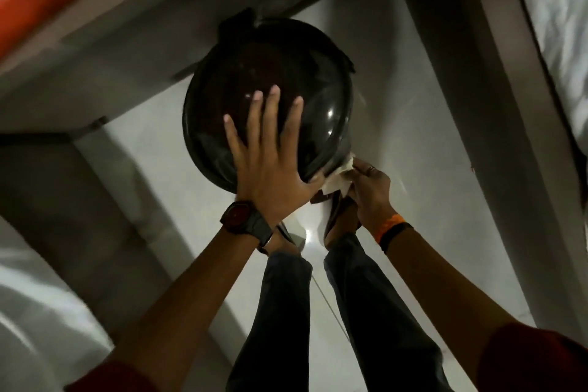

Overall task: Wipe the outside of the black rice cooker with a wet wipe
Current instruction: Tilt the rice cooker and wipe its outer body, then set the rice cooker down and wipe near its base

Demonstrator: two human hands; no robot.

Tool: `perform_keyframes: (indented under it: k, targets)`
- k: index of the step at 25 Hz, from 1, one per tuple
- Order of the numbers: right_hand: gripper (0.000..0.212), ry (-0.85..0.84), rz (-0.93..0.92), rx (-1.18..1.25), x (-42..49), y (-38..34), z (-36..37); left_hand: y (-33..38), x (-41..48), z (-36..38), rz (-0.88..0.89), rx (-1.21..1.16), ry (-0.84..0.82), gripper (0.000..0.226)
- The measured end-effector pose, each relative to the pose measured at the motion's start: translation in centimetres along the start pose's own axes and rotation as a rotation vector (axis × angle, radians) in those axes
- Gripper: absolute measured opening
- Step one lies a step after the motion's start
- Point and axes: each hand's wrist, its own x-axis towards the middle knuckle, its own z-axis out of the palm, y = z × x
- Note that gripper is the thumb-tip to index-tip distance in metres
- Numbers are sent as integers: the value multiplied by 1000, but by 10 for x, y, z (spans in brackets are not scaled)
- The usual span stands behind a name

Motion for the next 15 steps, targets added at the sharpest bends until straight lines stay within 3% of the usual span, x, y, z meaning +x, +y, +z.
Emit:
perform_keyframes:
  k: [3,5,7,9,12,15]
  targets:
    - [23,-61,-70,-125,-7,-3,-13,13,-17,11,178,30,-137,108]
    - [28,-96,-139,-270,-7,-3,-24,29,-35,16,177,55,-187,113]
    - [21,-99,-202,-467,-3,-5,-34,43,-52,20,104,98,-243,109]
    - [28,-76,-274,-602,4,-5,-43,55,-59,24,-10,133,-291,111]
    - [34,-7,-376,-659,3,-4,-53,66,-46,24,-167,74,-323,109]
    - [24,1,-427,-702,-10,1,-67,61,-37,0,-224,-76,-312,95]
